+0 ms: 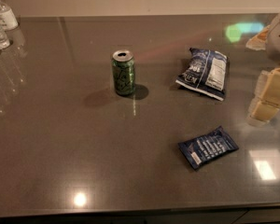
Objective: Pick green can
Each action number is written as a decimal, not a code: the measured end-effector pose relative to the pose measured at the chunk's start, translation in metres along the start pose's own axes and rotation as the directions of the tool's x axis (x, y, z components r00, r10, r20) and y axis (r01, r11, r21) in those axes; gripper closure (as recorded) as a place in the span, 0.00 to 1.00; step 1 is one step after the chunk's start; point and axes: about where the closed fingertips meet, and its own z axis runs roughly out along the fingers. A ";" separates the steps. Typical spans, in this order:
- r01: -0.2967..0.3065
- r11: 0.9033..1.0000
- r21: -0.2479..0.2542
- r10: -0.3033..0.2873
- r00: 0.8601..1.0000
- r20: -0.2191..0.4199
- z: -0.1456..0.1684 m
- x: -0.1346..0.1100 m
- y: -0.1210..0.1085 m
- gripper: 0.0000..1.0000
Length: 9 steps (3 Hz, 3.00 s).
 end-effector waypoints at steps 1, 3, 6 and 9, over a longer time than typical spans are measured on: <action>0.003 1.000 0.000 -0.003 1.000 0.006 -0.001 -0.002 -0.001 0.00; 0.076 0.996 -0.037 -0.071 0.990 0.124 0.018 -0.042 -0.008 0.00; 0.084 0.995 -0.050 -0.062 0.939 0.338 0.073 -0.125 -0.044 0.00; 0.022 0.998 -0.055 0.005 0.898 0.440 0.126 -0.209 -0.071 0.00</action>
Offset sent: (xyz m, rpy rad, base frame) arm 0.0222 0.0364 -0.0067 0.0952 0.0142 0.1225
